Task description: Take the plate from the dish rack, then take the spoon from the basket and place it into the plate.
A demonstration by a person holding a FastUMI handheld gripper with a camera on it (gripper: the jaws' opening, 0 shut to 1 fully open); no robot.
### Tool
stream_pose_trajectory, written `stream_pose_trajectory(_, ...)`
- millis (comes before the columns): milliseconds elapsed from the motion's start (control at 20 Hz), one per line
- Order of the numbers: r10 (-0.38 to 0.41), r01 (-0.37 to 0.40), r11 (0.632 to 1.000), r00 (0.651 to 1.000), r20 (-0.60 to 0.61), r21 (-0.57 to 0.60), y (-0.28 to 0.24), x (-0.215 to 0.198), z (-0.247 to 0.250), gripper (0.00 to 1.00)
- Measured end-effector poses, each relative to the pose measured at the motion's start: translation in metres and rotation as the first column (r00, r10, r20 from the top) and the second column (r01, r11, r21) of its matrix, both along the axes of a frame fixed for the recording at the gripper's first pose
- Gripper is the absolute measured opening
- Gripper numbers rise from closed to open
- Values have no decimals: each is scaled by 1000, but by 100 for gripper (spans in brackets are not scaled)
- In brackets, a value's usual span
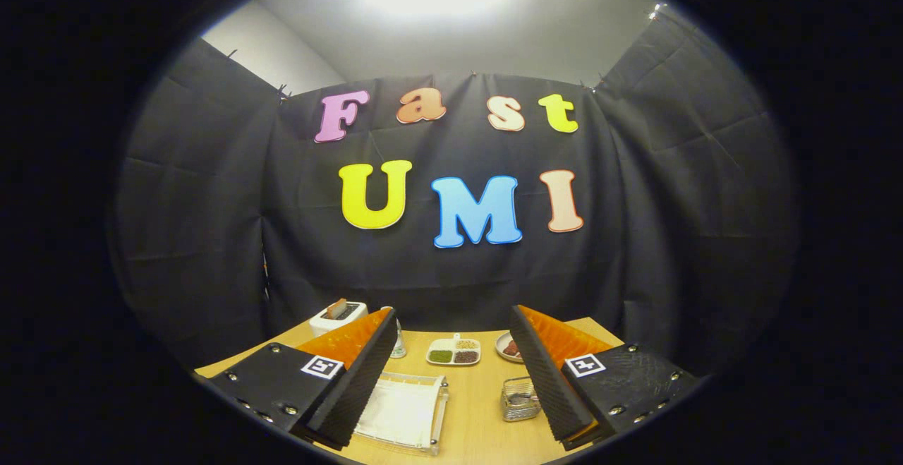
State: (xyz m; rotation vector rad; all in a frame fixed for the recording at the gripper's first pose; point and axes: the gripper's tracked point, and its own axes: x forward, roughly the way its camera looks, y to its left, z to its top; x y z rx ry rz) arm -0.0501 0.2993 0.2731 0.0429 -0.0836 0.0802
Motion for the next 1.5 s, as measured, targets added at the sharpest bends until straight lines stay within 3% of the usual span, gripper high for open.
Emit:
stream_pose_trajectory(700,65,-65,998,997,-49,5,70,24,-5,99)
stream_pose_trajectory(1500,29,-28,999,998,-63,26,84,23,-4,99)
